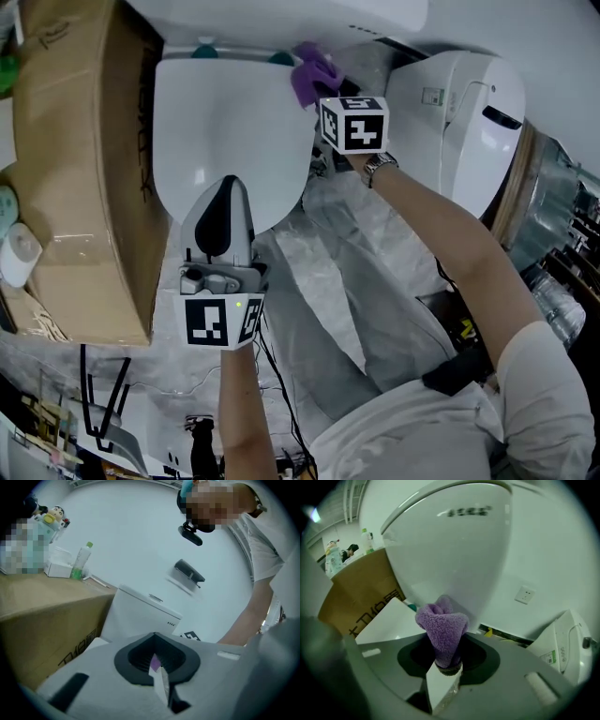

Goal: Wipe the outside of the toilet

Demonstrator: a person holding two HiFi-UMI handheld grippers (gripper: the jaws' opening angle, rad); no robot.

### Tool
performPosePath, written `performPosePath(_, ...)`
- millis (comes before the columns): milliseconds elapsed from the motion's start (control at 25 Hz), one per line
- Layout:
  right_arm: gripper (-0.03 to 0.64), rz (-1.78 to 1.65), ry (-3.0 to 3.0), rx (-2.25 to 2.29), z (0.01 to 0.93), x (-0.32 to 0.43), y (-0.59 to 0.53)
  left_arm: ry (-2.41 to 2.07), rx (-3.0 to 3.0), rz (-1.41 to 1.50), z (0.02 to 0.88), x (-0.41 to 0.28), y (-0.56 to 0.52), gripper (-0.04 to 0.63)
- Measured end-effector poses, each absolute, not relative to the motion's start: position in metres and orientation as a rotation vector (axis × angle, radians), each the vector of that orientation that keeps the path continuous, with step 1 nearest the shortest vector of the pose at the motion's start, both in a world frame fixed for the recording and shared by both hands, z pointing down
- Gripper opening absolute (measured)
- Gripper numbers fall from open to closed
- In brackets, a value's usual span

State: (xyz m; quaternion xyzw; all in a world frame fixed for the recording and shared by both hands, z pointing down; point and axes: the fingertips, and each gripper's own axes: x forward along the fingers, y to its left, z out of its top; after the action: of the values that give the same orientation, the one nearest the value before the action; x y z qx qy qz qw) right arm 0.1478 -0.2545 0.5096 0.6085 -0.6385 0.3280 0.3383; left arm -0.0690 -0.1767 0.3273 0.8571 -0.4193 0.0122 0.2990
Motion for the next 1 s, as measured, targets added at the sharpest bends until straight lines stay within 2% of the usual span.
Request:
performPosePath(240,0.129,0.839,-1.823,1.445,0.514,0.042,-0.286,-1.185,2.234,0.027,0.333,-0.108,-0.187,0.005)
performPosePath(560,0.129,0.710,-1.924,1.314,0.509,-0.052,-0.366,-1.339,2.146,-0.043,0.327,-0.152,-0.191,0.005)
performPosePath(720,0.129,0.657,-1.934,1.245,0.522,-0.079,-0.386,-1.418,2.086,-0.072,0.327,-0.169,-0.184,0.005)
performPosePath(1000,0.123,0.825,-1.859,1.258,0.551,-0.079,-0.407,-1.511,2.005,-0.057,0.340,-0.179,-0.164,0.005)
